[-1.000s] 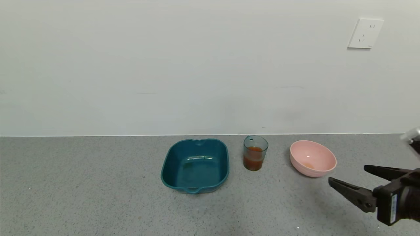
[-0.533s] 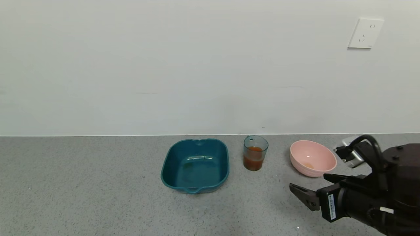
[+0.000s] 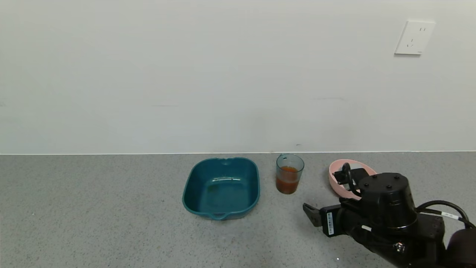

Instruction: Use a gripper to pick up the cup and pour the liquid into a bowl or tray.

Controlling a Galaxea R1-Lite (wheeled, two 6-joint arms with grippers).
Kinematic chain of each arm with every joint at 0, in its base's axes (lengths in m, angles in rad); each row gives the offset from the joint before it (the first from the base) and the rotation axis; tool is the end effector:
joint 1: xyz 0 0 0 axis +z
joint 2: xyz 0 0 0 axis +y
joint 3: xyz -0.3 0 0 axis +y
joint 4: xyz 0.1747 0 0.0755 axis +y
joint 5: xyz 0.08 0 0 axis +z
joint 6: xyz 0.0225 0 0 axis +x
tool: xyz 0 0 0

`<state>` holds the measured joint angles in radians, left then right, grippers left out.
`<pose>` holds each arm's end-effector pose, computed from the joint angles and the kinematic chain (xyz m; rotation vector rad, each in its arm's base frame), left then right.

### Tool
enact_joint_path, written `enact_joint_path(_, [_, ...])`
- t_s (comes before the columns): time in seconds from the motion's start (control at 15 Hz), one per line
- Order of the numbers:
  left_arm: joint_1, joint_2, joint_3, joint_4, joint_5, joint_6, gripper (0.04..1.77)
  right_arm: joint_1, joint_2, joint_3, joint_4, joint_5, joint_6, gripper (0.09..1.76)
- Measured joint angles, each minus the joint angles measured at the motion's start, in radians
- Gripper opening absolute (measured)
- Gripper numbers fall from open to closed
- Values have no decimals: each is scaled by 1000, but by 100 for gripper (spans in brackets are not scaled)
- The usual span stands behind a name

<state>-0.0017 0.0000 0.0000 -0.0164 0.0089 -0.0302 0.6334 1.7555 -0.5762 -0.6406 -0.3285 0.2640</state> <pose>-0.0228 0.0002 0.0772 -0.0303 -0.0165 0.0070 0.2288 0.1590 0.1103 0.0068 0.5130 0.2312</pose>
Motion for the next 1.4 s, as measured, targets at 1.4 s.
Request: enact_joint_path(1.4, [0,0,0,0,0,0,172,-31,435,-294,-186,-59,-40,171])
